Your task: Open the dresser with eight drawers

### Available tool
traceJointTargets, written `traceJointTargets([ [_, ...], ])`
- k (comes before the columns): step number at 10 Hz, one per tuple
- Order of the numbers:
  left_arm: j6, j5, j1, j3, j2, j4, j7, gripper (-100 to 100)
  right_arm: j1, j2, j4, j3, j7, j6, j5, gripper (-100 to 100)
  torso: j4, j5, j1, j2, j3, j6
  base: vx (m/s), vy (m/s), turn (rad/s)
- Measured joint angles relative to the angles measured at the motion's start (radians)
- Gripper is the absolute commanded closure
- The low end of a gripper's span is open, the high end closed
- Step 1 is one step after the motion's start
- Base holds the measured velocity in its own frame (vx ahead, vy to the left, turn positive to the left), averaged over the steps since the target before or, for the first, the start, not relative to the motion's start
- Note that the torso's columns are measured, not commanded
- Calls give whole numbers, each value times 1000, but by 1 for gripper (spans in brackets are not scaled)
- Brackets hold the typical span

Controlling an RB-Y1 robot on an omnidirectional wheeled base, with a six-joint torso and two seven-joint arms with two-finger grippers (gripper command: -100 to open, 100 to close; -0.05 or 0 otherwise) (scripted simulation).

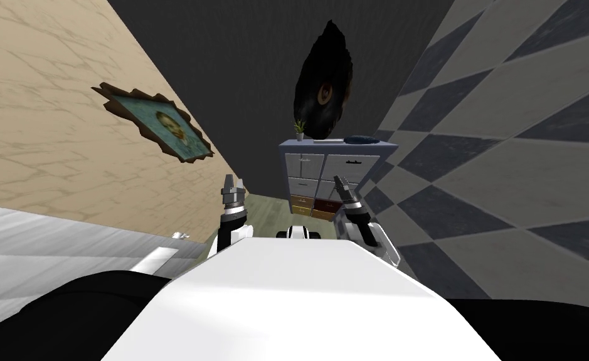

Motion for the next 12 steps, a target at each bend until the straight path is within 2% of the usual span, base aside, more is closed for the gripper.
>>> traceJointTargets([
  [12,0,0,0,0,0,0,0,0,-47,-11,123,-26,335,-17,203,-100,0,0,0,0,0,0,8,66,-68],
])
